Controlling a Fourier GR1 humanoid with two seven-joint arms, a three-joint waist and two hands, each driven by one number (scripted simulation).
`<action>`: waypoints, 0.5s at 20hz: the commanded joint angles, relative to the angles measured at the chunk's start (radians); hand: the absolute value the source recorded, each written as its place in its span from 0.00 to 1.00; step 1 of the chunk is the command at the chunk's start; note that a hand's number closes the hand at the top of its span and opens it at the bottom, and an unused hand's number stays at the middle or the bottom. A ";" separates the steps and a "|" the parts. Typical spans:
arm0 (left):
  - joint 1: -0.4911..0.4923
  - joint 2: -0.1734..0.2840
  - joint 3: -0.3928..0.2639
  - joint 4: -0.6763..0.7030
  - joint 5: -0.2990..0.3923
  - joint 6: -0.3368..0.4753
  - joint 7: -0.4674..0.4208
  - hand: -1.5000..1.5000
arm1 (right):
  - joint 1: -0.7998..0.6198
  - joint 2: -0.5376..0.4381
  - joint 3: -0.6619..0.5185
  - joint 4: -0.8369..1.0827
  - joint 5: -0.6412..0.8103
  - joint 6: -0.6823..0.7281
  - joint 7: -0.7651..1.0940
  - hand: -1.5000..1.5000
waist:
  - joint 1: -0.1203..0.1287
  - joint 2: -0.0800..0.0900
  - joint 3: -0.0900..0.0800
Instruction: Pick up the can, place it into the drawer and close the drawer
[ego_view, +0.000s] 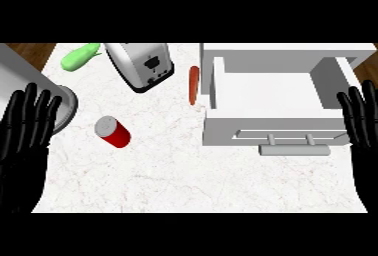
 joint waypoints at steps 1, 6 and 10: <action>-0.072 -0.019 0.018 0.041 -0.053 0.067 0.050 0.00 | -0.007 0.022 0.015 0.016 0.023 -0.014 0.007 0.00 | 0.001 -0.014 0.007; -0.028 -0.088 -0.042 -0.021 -0.322 0.389 0.060 0.00 | -0.011 0.035 -0.024 0.025 -0.035 -0.024 0.013 0.00 | -0.002 -0.015 0.009; 0.078 -0.089 0.036 0.010 -0.239 0.519 0.325 0.00 | 0.056 0.048 -0.049 0.041 -0.021 -0.088 0.210 0.00 | 0.003 -0.016 0.008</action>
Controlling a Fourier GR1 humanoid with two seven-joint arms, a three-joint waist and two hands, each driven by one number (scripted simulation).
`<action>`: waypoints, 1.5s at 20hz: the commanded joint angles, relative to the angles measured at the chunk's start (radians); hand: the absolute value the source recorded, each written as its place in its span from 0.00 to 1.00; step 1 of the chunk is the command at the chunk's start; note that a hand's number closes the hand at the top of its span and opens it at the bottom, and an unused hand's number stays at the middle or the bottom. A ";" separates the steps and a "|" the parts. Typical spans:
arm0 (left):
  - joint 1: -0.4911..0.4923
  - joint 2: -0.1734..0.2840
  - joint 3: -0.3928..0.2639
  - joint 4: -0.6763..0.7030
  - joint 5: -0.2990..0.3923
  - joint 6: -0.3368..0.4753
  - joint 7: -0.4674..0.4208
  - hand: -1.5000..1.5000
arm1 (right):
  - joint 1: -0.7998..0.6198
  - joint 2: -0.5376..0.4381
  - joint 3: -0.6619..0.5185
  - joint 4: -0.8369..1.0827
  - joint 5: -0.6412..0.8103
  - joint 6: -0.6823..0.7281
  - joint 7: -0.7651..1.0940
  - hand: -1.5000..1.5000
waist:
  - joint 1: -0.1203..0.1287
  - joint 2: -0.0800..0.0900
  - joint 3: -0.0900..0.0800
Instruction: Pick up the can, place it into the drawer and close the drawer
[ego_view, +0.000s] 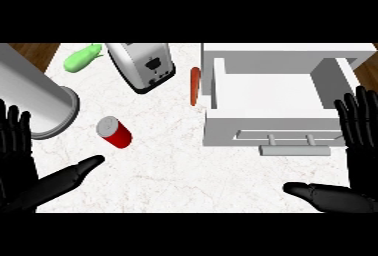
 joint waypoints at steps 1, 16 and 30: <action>0.009 -0.011 -0.017 -0.008 -0.080 0.174 0.207 0.00 | -0.004 -0.011 -0.037 -0.005 -0.025 -0.024 0.128 0.00 | -0.005 -0.004 0.002; -0.044 0.011 -0.066 0.005 -0.166 0.224 0.309 0.00 | 0.071 -0.018 -0.109 0.024 -0.073 0.036 0.030 0.00 | -0.003 -0.005 0.000; -0.121 -0.012 -0.130 0.409 -0.026 0.407 0.078 0.00 | 0.123 0.016 -0.076 -0.066 -0.040 0.044 0.061 0.00 | -0.005 -0.004 0.000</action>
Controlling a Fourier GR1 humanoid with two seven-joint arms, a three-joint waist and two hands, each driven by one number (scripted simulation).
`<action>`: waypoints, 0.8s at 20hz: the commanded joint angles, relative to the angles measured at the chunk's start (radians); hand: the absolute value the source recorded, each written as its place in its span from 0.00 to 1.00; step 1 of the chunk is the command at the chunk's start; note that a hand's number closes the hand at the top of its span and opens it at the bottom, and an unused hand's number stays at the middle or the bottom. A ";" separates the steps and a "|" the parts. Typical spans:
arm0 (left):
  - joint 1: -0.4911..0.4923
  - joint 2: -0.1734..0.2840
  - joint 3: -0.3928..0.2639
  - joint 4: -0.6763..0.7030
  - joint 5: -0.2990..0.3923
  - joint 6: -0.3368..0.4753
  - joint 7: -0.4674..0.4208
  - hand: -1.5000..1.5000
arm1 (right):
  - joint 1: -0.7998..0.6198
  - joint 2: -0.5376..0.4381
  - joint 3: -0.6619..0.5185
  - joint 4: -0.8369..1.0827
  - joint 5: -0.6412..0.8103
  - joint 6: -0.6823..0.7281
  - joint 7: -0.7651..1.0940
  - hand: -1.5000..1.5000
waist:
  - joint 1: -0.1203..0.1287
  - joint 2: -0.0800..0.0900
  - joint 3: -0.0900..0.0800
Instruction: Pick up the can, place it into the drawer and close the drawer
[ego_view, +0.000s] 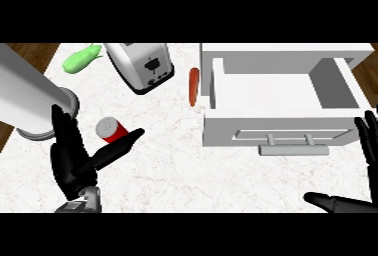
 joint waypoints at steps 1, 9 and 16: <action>-0.031 0.003 0.066 0.081 0.065 -0.027 -0.063 0.00 | 0.007 -0.013 -0.020 -0.076 -0.016 0.004 0.071 0.00 | 0.001 0.000 0.000; 0.031 -0.001 0.007 0.252 0.264 0.075 -0.345 0.00 | 0.031 -0.051 -0.121 -0.086 -0.104 0.065 0.053 0.00 | 0.001 -0.001 0.000; 0.018 0.006 0.113 0.425 0.431 -0.017 -0.538 0.00 | 0.028 0.013 -0.031 -0.102 0.005 0.028 0.061 0.00 | 0.003 0.000 0.000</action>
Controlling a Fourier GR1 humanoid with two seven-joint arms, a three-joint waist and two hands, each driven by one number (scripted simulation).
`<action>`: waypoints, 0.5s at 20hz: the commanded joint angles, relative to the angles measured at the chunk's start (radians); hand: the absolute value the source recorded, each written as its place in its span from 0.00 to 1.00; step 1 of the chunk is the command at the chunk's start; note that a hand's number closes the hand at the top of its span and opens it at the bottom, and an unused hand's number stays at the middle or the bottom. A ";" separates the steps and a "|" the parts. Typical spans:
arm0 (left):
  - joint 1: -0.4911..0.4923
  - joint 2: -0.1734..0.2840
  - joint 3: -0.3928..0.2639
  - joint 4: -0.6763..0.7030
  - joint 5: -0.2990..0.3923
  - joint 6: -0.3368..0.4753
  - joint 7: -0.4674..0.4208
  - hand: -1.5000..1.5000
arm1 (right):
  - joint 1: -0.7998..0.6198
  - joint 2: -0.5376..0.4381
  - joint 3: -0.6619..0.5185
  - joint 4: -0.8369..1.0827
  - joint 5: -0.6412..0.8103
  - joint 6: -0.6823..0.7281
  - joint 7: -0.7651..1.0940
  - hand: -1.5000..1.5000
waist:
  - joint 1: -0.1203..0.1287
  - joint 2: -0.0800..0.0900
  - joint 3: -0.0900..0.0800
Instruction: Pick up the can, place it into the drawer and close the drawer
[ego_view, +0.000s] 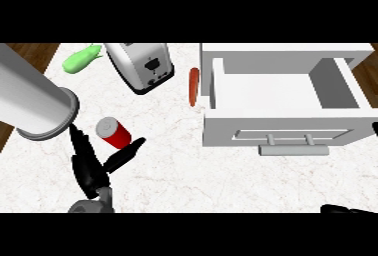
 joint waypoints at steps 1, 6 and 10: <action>-0.005 -0.002 0.031 0.075 0.083 -0.025 -0.093 0.00 | -0.033 -0.020 -0.016 -0.067 -0.004 -0.018 0.110 0.00 | 0.001 0.000 0.000; -0.036 0.011 0.117 0.219 0.156 -0.112 -0.201 0.00 | 0.087 0.039 -0.014 -0.056 0.007 0.039 -0.037 0.00 | -0.001 0.000 0.000; -0.128 0.015 0.129 0.322 0.211 -0.115 -0.230 0.00 | -0.006 0.005 -0.050 -0.017 -0.010 0.027 0.019 0.00 | 0.000 0.000 0.000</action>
